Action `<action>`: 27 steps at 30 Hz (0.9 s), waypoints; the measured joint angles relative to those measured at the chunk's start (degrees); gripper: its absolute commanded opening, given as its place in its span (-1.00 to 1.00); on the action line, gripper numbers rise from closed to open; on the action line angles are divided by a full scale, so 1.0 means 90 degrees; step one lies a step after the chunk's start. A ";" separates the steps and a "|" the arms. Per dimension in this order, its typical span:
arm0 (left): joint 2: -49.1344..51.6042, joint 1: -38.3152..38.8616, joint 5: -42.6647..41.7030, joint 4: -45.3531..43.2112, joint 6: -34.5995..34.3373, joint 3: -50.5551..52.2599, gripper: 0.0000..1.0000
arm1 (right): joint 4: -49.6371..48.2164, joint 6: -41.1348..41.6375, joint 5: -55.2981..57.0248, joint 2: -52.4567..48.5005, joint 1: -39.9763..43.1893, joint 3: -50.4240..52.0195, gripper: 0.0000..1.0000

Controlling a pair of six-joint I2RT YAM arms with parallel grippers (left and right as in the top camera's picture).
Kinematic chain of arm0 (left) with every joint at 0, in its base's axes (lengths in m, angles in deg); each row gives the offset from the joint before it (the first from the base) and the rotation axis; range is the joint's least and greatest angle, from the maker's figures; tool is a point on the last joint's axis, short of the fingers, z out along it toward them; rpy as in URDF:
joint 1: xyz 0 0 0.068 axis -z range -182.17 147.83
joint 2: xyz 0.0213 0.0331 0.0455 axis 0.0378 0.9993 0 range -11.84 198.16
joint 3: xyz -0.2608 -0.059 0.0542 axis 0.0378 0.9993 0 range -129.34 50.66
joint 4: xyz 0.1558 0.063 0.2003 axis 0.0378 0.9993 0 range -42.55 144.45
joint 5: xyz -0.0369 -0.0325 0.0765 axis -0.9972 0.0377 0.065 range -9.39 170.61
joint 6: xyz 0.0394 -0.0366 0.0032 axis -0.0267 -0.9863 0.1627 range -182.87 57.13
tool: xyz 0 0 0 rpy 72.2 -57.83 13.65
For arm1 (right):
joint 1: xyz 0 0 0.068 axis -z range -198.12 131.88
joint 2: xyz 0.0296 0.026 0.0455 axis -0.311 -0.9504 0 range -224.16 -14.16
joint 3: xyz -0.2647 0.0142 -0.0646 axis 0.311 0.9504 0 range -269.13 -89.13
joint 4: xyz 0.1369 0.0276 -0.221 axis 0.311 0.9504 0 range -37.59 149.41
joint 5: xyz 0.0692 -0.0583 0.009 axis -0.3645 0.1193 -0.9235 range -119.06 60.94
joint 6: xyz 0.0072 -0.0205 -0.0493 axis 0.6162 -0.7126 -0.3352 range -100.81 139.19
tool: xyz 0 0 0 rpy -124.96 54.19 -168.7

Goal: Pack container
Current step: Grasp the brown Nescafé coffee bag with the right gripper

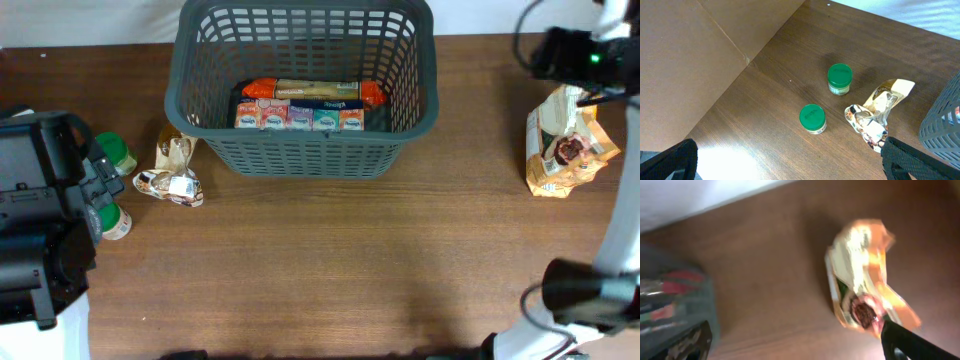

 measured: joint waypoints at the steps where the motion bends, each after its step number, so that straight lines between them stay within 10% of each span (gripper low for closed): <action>1: 0.0000 0.0000 0.0000 0.0000 0.0000 0.0000 0.99 | 0.0027 0.0056 -0.0061 -0.0155 0.0192 0.0090 0.98; 21: 0.0000 0.0000 0.0002 0.0000 0.0000 0.0000 0.99 | -0.0296 -0.0503 -0.0279 -0.2659 0.1778 0.0651 0.96; 23: 0.0000 0.0000 0.0000 0.0002 0.0000 0.0000 0.99 | -0.0289 -0.0542 -0.0282 -0.2888 0.1712 0.0743 0.62; 26: 0.0000 0.0000 0.0002 0.0000 0.0000 0.0000 0.99 | -0.0304 -0.0593 -0.0282 -0.3167 0.1622 0.0901 -0.92; 27: 0.0000 0.0000 0.0000 0.0002 0.0000 0.0000 0.99 | -0.0316 -0.0595 -0.0304 -0.3196 0.1600 0.0935 -0.92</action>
